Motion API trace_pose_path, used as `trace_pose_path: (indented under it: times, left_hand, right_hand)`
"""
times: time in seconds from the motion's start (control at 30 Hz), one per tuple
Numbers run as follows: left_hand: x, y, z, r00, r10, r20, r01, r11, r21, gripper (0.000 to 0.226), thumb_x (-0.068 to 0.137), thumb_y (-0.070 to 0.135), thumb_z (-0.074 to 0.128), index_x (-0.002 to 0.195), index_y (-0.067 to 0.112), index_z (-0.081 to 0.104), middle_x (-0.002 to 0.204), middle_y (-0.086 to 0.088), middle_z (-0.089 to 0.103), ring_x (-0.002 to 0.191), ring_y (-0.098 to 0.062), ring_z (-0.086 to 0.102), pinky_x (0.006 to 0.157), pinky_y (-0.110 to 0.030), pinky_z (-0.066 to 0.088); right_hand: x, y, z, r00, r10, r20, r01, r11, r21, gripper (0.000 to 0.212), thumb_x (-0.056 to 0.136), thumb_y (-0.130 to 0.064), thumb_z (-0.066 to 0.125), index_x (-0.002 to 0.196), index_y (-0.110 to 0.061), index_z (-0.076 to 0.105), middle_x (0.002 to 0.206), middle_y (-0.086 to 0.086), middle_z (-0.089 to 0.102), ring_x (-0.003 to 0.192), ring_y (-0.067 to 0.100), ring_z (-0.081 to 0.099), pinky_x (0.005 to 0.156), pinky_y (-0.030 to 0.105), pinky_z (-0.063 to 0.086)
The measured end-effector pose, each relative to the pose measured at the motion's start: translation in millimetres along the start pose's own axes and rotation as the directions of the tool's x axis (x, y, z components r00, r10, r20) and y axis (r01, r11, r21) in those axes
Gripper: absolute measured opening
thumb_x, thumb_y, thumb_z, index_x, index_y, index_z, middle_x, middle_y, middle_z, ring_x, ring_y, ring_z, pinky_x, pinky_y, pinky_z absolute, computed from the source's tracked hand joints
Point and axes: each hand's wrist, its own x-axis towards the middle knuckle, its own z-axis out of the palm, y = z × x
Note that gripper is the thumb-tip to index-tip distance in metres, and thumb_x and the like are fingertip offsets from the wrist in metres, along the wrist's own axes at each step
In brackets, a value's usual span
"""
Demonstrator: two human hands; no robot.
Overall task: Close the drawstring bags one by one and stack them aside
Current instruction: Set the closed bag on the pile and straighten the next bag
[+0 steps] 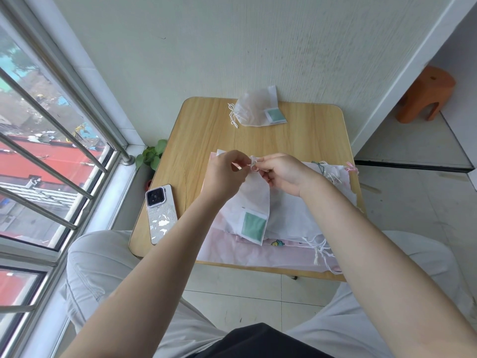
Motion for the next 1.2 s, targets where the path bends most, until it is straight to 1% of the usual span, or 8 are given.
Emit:
trace_pose_path:
  times: [0.23,0.33,0.6,0.8,0.93,1.03,1.1,1.2]
  left_hand:
    - [1.2,-1.0,4.0,0.999,-0.054,-0.006,0.054,0.998,-0.026,0.009,0.082,0.026,0.077,0.084,0.018,0.075,0.071,0.018,0.065,0.061,0.003,0.057,0.059,-0.007,0.040]
    - [5.9,-1.9,3.0,0.997,-0.079,-0.009,0.079,0.997,0.018,0.012,0.085,0.027,0.075,0.080,0.016,0.071,0.067,0.017,0.060,0.060,0.002,0.053,0.056,-0.006,0.036]
    - [19.0,-15.2,-3.5,0.985,-0.129,0.113,0.079,0.927,0.367,0.018,0.097,0.023,0.048,0.100,0.009,0.059,0.105,-0.005,0.056,0.083,-0.020,0.052,0.066,-0.027,0.040]
    - [24.2,-16.7,-7.8,0.979,-0.106,0.173,-0.012,0.821,0.571,0.016,0.099,0.025,0.042,0.096,0.016,0.055,0.107,-0.001,0.054,0.084,-0.020,0.050,0.064,-0.032,0.042]
    - [46.1,-6.5,-15.1,0.966,-0.036,0.254,-0.093,0.875,0.476,0.012,0.092,0.030,0.059,0.099,0.021,0.064,0.105,0.001,0.058,0.093,-0.018,0.058,0.075,-0.033,0.051]
    - [76.2,12.9,-17.6,0.895,-0.038,0.444,-0.112,0.945,0.308,0.040,0.083,0.032,0.074,0.121,0.024,0.063,0.117,0.001,0.060,0.109,-0.016,0.055,0.088,-0.025,0.040]
    - [100.2,25.8,-12.4,0.830,-0.106,0.547,-0.125,0.921,0.369,0.060,0.081,0.035,0.076,0.135,0.021,0.054,0.130,0.001,0.055,0.119,-0.019,0.051,0.094,-0.026,0.038]
    - [132.2,25.1,1.8,0.800,-0.198,0.567,-0.096,0.890,0.446,0.055,0.085,0.034,0.073,0.130,0.009,0.056,0.119,-0.005,0.056,0.109,-0.026,0.057,0.086,-0.031,0.047]
  right_hand:
    - [0.6,5.1,-3.6,0.999,-0.019,-0.037,0.020,0.999,0.050,0.012,0.094,-0.004,0.056,0.086,-0.005,0.065,0.073,0.008,0.052,0.061,0.014,0.043,0.058,0.026,0.031]
    - [-4.0,4.2,-4.9,0.995,-0.064,-0.078,0.066,0.997,0.031,0.008,0.088,0.001,0.065,0.096,-0.001,0.066,0.077,0.010,0.061,0.066,0.016,0.054,0.063,0.027,0.046]
    - [3.7,6.9,-16.3,0.882,-0.291,-0.371,0.046,0.836,-0.547,0.010,0.084,-0.010,0.072,0.076,-0.012,0.066,0.073,0.003,0.069,0.065,0.018,0.066,0.068,0.032,0.056]
    - [15.7,5.6,-22.9,0.850,-0.375,-0.370,0.017,0.722,-0.692,0.005,0.084,-0.010,0.070,0.081,-0.008,0.069,0.078,0.004,0.066,0.078,0.023,0.065,0.072,0.034,0.055]
    - [21.5,-13.8,-35.1,0.871,-0.374,-0.320,0.047,0.710,-0.703,0.005,0.084,-0.015,0.072,0.080,-0.016,0.070,0.073,-0.007,0.061,0.073,0.014,0.057,0.063,0.024,0.043]
    - [28.9,-41.5,-45.1,0.891,-0.390,-0.232,0.102,0.671,-0.734,0.002,0.083,-0.020,0.074,0.084,-0.019,0.072,0.069,-0.014,0.054,0.071,0.008,0.052,0.060,0.019,0.037]
    - [39.2,-60.5,-48.6,0.896,-0.397,-0.198,0.118,0.644,-0.756,0.004,0.082,-0.021,0.076,0.084,-0.020,0.073,0.068,-0.012,0.052,0.064,0.005,0.049,0.056,0.017,0.034]
    - [60.4,-80.2,-50.9,0.885,-0.426,-0.185,0.121,0.596,-0.794,0.004,0.084,-0.021,0.073,0.088,-0.020,0.073,0.070,-0.013,0.051,0.068,0.009,0.050,0.058,0.021,0.036]
